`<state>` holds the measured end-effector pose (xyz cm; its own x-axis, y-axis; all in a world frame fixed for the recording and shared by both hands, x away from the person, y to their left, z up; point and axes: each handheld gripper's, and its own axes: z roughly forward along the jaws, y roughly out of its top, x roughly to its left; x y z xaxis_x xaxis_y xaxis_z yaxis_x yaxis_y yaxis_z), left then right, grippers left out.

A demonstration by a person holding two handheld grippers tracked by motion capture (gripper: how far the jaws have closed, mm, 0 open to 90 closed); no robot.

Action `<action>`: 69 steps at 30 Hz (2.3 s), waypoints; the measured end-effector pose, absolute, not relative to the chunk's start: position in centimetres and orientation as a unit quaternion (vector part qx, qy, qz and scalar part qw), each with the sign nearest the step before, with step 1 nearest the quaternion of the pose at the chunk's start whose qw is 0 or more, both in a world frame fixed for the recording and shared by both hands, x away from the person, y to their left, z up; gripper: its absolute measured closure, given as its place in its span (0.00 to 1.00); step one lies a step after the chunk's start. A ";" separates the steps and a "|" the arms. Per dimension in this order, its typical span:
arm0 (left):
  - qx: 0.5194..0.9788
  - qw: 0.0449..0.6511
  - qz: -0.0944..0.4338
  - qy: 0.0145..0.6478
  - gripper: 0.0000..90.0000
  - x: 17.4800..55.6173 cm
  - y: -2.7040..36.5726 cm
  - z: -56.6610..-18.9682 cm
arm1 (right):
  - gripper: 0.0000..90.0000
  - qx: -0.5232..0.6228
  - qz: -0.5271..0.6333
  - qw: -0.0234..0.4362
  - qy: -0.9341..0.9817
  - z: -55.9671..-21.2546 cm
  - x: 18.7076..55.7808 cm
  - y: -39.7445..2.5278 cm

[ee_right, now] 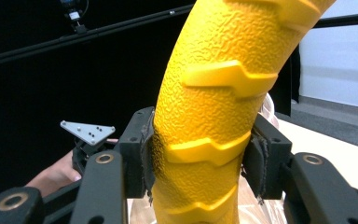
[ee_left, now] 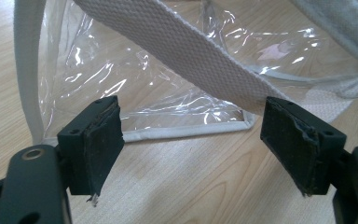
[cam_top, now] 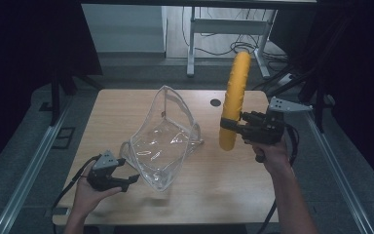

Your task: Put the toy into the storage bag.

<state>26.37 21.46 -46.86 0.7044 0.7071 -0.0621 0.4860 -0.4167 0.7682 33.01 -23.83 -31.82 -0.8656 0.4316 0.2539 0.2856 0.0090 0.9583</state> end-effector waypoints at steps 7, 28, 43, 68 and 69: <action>0.831 0.402 0.137 0.360 0.23 26.4 21.4 -46.9 | 0.56 0.250 0.663 0.055 0.703 -31.3 33.0 -23.3; 0.832 0.401 0.136 0.358 0.23 26.4 21.4 -46.9 | 0.56 0.192 0.703 0.062 0.682 -27.0 32.4 -19.3; 0.832 0.401 0.135 0.359 0.23 26.4 21.5 -46.9 | 0.55 0.139 0.719 0.039 0.680 -24.9 32.0 -14.8; 0.832 0.402 0.137 0.357 0.23 26.4 21.5 -46.9 | 0.55 0.108 0.708 -0.023 0.697 -27.7 31.7 -10.0; 0.832 0.402 0.137 0.357 0.23 26.4 21.5 -46.9 | 0.55 0.109 0.706 -0.026 0.699 -27.8 31.7 -9.9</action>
